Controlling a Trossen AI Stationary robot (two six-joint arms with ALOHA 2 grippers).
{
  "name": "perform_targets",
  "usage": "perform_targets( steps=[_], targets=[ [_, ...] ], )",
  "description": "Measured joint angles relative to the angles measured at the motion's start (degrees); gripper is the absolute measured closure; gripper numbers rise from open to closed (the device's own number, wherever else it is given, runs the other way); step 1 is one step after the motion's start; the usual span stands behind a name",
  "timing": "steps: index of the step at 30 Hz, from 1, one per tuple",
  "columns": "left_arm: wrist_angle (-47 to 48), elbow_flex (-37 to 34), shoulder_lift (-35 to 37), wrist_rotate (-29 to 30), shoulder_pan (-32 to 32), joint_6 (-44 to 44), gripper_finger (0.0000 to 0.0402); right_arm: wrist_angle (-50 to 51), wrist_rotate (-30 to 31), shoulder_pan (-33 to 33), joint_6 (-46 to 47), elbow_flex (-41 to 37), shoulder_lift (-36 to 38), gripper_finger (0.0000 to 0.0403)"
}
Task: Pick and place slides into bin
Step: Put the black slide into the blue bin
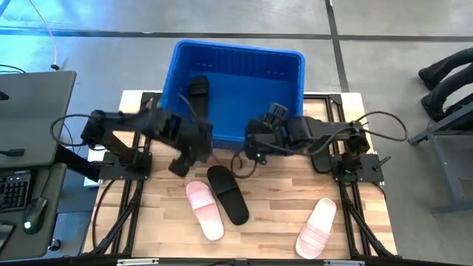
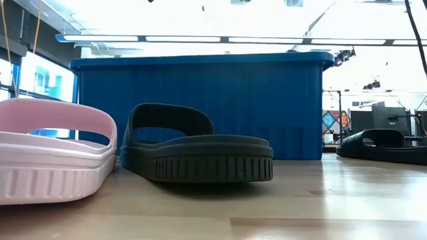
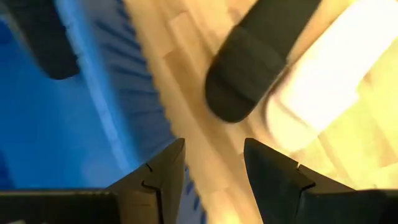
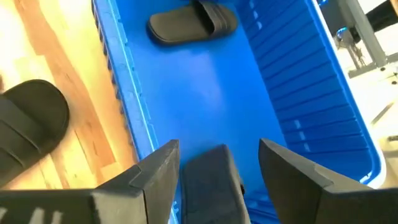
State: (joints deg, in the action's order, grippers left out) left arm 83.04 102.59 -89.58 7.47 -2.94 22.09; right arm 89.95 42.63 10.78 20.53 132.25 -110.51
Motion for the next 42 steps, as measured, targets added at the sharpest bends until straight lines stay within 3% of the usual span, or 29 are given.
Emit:
perform_targets(
  steps=[8, 12, 20, 27, 30, 42],
  targets=[
    [-7.9, -7.9, 0.0, 1.2, -9.6, -7.9, 0.0245, 0.0, -3.7, 2.9, 1.0, 0.0, -0.1, 0.0194],
    [-16.6, -13.8, 0.0, 2.9, -13.8, -12.7, 0.0245, 0.0, -2.1, 4.1, 4.6, 0.0, -0.1, 0.0194],
    [-43.2, -31.2, 0.0, 13.5, -19.1, -21.6, 0.0245, 0.0, -3.2, 5.6, 8.0, 0.0, -0.1, 0.0194],
    [-69.0, -42.9, -2.2, 15.1, -19.2, -27.0, 0.0245, 0.1, -1.1, 6.4, 7.7, 0.0, -0.1, 0.0194],
    [-73.7, -44.1, -4.3, 17.7, -19.2, -27.7, 0.0245, 0.1, -0.5, 6.5, 7.2, 0.0, -0.1, 0.0194],
    [-70.9, -44.1, -11.7, 26.4, -19.2, -35.5, 0.0245, 0.0, -0.7, 6.5, 3.5, 0.0, -0.2, 0.0194]
  ],
)
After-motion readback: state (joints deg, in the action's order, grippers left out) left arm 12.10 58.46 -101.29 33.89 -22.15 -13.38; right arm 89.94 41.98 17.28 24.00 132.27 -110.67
